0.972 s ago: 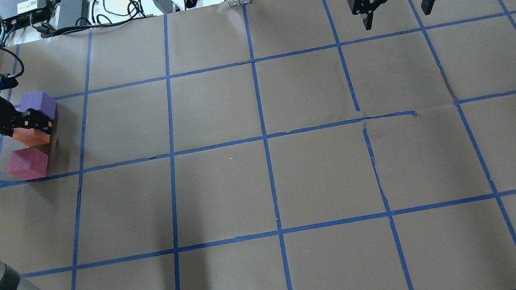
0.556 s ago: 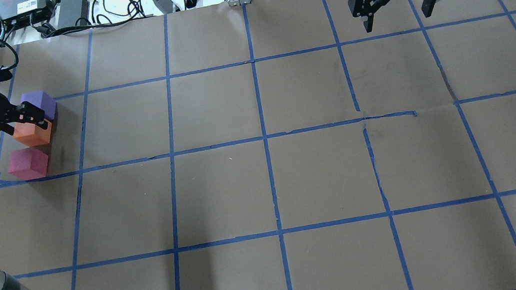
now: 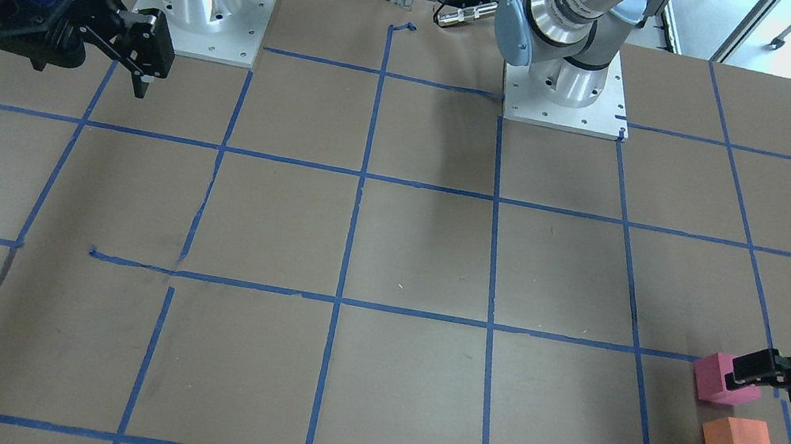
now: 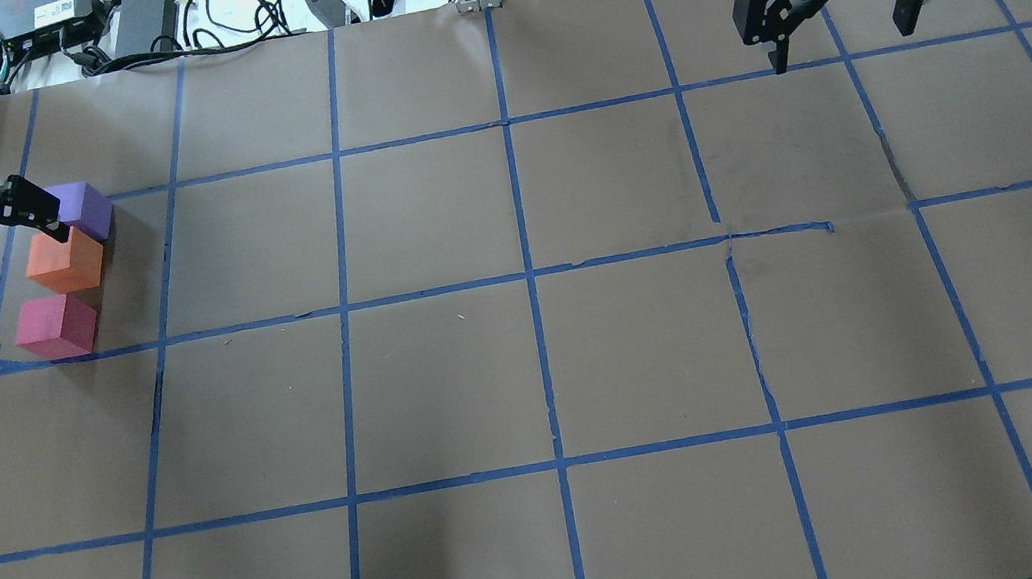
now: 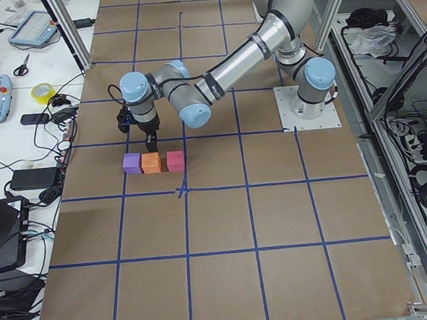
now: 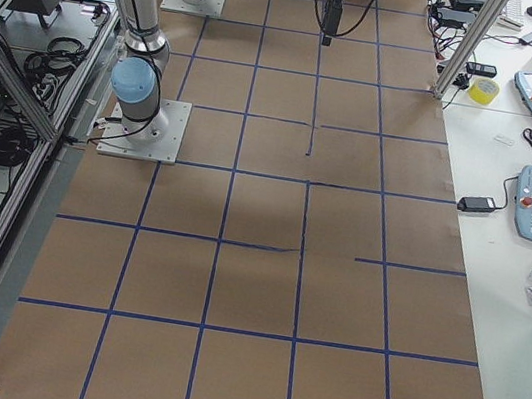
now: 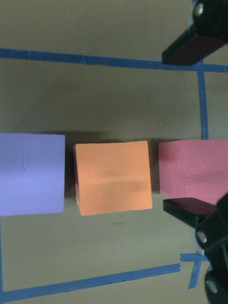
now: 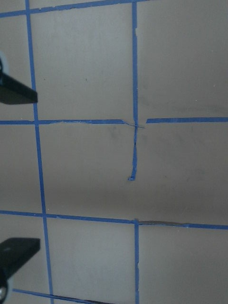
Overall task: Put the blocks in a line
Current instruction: 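Open the left gripper and pull it back from the cubes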
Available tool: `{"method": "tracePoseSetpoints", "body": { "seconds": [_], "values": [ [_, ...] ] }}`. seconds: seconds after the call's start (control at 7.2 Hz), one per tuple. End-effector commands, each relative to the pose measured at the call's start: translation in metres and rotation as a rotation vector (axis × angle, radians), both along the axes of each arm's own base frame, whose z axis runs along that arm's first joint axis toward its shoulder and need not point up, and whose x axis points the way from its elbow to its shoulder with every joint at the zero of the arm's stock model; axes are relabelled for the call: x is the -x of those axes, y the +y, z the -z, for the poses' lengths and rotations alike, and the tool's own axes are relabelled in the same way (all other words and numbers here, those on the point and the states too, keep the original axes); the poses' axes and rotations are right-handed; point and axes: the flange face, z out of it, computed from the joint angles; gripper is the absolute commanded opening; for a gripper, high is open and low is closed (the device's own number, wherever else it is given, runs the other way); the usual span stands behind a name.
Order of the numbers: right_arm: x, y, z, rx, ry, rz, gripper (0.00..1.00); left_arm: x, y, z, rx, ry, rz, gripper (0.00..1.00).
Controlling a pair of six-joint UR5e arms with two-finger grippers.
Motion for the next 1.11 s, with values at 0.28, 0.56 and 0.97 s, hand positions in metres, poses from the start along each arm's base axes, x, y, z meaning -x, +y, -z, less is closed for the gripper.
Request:
{"method": "tracePoseSetpoints", "body": {
  "seconds": [0.28, 0.56, 0.97],
  "values": [
    [0.014, 0.012, 0.023, -0.102, 0.173, -0.056, 1.0, 0.083, 0.094, -0.14, -0.101, 0.031, -0.106, 1.0],
    [0.017, 0.013, 0.021, -0.094, 0.197, -0.058, 1.0, 0.095, 0.131, -0.18, -0.102, -0.018, -0.108, 1.0],
    [0.016, 0.012, 0.016, -0.059, 0.189, -0.041, 1.0, 0.149, 0.127, -0.187, -0.083, -0.035, -0.151, 1.0]
  ]
}}
